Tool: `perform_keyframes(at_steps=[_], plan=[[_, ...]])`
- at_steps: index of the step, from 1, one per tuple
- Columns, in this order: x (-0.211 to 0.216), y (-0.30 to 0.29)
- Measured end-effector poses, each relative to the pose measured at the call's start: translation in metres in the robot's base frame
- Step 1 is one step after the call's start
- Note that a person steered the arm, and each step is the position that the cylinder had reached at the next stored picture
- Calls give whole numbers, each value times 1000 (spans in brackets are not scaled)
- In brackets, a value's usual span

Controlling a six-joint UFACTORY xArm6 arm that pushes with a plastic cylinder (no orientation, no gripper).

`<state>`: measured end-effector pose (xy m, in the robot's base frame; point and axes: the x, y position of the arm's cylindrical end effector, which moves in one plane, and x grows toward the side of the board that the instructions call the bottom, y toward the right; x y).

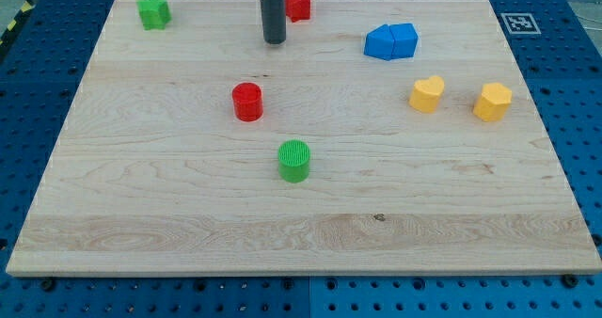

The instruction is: Push the blue cube to the top right corner of the board

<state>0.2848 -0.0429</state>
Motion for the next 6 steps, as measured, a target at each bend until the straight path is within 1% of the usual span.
perform_keyframes(at_steps=[2,4,5,6], plan=[[10,19],[15,65],[36,75],[48,102]])
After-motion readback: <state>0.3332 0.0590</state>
